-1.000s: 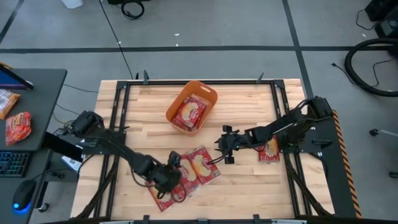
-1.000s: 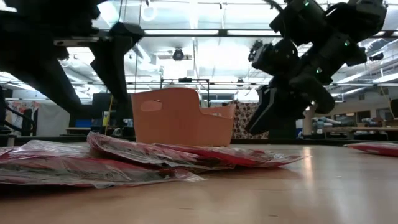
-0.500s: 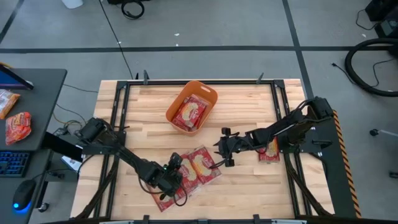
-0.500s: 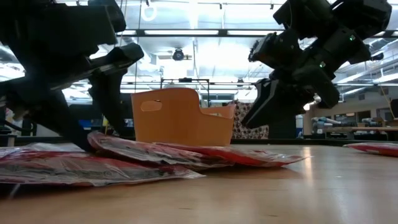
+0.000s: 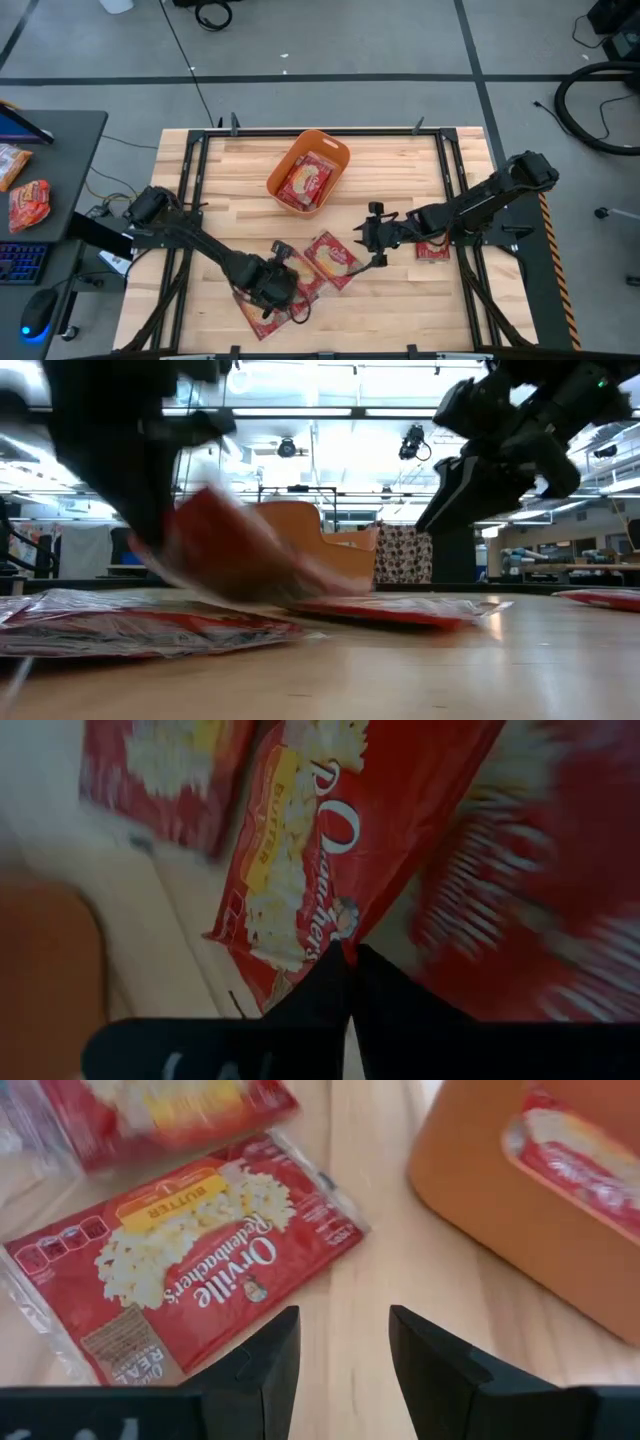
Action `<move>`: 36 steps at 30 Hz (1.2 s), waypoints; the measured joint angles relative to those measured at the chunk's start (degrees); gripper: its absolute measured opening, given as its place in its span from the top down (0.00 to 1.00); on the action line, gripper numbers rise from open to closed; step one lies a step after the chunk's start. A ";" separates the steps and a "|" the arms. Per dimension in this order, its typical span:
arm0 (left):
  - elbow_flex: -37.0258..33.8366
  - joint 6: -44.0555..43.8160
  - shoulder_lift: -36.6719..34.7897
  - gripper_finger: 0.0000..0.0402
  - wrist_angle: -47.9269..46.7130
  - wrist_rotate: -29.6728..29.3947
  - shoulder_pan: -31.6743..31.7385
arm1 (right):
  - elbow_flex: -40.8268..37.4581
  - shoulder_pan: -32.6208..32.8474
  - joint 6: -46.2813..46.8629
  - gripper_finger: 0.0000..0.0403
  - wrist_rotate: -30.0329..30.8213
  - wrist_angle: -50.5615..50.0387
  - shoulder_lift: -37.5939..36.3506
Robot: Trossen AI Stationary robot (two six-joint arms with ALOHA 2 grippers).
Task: Sort popcorn bags into baskets
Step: Put the red popcorn bag into the orange bin
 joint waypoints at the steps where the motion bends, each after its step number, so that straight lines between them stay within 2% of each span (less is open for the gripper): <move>1: 2.92 -2.05 -0.32 0.97 -3.80 2.77 0.91 | 0.00 0.43 0.60 0.60 0.74 -1.34 -1.10; 4: 11.20 -10.26 -1.41 0.98 -11.68 10.44 4.00 | 0.00 1.67 2.17 0.60 3.26 -4.51 -4.13; 6: 16.22 -16.99 -2.32 0.97 -14.76 11.92 6.22 | -0.47 2.24 2.91 0.60 4.24 -5.69 -6.12; 10: 24.75 -26.22 -3.74 0.97 -16.69 9.94 11.05 | -2.44 2.46 3.38 0.60 4.75 -6.01 -8.99; 15: 30.44 -32.33 -4.39 0.97 -16.40 2.99 18.00 | -5.08 2.54 3.99 0.60 4.75 -5.70 -11.90; 22: 27.05 -34.85 -3.12 0.97 -17.93 6.14 30.77 | -7.37 2.57 3.97 0.60 4.90 -4.04 -15.15; 28: 22.12 -35.18 -3.18 0.97 -16.64 12.45 41.36 | -11.34 2.54 1.39 0.60 6.01 2.49 -15.88; 32: 18.48 -35.55 -3.24 0.97 -14.68 12.87 46.25 | -13.58 2.54 -0.95 0.60 5.96 6.28 -16.61; 36: 17.08 -33.66 -3.21 0.89 -10.91 12.84 48.27 | -14.67 2.52 -1.69 0.60 5.82 9.33 -17.02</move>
